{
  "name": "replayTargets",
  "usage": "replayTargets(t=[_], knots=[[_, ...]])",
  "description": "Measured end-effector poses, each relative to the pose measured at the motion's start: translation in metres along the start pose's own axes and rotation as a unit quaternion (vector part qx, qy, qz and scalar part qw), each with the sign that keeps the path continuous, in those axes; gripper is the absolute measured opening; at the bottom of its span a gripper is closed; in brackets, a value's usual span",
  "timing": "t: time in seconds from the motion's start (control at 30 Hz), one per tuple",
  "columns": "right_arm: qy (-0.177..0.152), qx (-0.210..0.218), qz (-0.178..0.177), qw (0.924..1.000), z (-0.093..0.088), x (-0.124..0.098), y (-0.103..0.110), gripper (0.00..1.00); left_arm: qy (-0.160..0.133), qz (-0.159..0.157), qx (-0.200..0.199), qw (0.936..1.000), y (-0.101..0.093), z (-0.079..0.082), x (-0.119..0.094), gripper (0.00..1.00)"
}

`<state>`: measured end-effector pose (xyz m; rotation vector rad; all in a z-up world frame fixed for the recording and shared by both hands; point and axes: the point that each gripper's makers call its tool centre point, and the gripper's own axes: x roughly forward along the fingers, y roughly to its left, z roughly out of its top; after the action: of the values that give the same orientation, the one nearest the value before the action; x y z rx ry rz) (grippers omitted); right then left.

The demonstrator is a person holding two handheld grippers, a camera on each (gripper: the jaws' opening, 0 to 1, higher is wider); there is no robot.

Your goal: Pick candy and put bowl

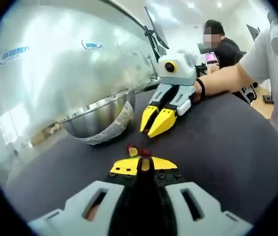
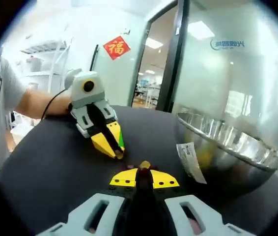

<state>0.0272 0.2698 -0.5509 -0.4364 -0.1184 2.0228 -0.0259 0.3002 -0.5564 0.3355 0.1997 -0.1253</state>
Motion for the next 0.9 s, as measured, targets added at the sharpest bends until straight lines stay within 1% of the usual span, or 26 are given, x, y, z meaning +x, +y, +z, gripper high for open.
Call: replayTargets(t=[0.07, 0.1, 0.13, 0.17, 0.2, 0.23, 0.3, 0.33, 0.4, 0.47, 0.5, 0.57, 0.63, 0.7, 0.73, 0.8, 0.9], knots=[[-0.026, -0.019, -0.002, 0.9995, 0.014, -0.011, -0.005, 0.04, -0.024, 0.021, 0.003, 0.9995, 0.009, 0.012, -0.001, 0.02], [-0.034, -0.016, -0.009, 0.9993, 0.019, -0.014, -0.009, 0.04, -0.039, 0.031, 0.003, 0.9987, 0.014, 0.02, -0.002, 0.02], [-0.052, -0.006, -0.023, 0.9984, 0.027, -0.019, -0.018, 0.04, -0.061, 0.039, -0.01, 0.9973, 0.02, 0.03, -0.002, 0.02], [-0.07, 0.005, -0.033, 0.997, 0.034, -0.024, -0.027, 0.04, -0.083, 0.058, -0.024, 0.9945, 0.032, 0.043, -0.003, 0.01], [-0.084, 0.014, -0.041, 0.9955, 0.04, -0.028, -0.034, 0.04, -0.093, 0.068, -0.032, 0.9928, 0.038, 0.05, -0.003, 0.01], [-0.095, 0.02, -0.048, 0.9942, 0.044, -0.032, -0.041, 0.04, -0.105, 0.077, -0.027, 0.9911, 0.045, 0.06, -0.004, 0.01], [-0.107, 0.024, -0.06, 0.9921, 0.045, -0.039, -0.052, 0.04, -0.108, 0.093, -0.012, 0.9897, 0.058, 0.074, -0.002, 0.02], [-0.109, 0.025, -0.062, 0.9917, 0.044, -0.041, -0.055, 0.04, -0.108, 0.098, -0.002, 0.9893, 0.064, 0.08, 0.001, 0.02], [-0.112, 0.021, -0.066, 0.9913, 0.044, -0.044, -0.057, 0.04, -0.11, 0.1, -0.002, 0.9889, 0.075, 0.091, 0.01, 0.02], [-0.111, 0.015, -0.074, 0.991, 0.043, -0.046, -0.061, 0.04, -0.114, 0.11, 0.009, 0.9873, 0.087, 0.102, 0.022, 0.02], [-0.111, 0.015, -0.075, 0.9908, 0.044, -0.047, -0.061, 0.04, -0.114, 0.111, 0.013, 0.9872, 0.091, 0.105, 0.028, 0.02], [-0.117, 0.02, -0.075, 0.9901, 0.046, -0.05, -0.063, 0.04, -0.103, 0.112, 0.029, 0.988, 0.095, 0.106, 0.041, 0.04], [-0.12, 0.021, -0.074, 0.9897, 0.048, -0.051, -0.062, 0.04, -0.097, 0.11, 0.042, 0.9883, 0.097, 0.108, 0.053, 0.05], [-0.125, 0.019, -0.075, 0.9891, 0.052, -0.052, -0.062, 0.04, -0.091, 0.107, 0.048, 0.9888, 0.096, 0.108, 0.06, 0.05], [-0.127, 0.019, -0.076, 0.9888, 0.053, -0.053, -0.063, 0.04, -0.089, 0.102, 0.052, 0.9895, 0.092, 0.109, 0.065, 0.05], [-0.129, 0.019, -0.077, 0.9885, 0.054, -0.054, -0.063, 0.04, -0.085, 0.099, 0.058, 0.9897, 0.088, 0.109, 0.068, 0.05], [-0.127, 0.021, -0.083, 0.9882, 0.052, -0.056, -0.067, 0.03, -0.093, 0.095, 0.041, 0.9903, 0.085, 0.109, 0.062, 0.05]])
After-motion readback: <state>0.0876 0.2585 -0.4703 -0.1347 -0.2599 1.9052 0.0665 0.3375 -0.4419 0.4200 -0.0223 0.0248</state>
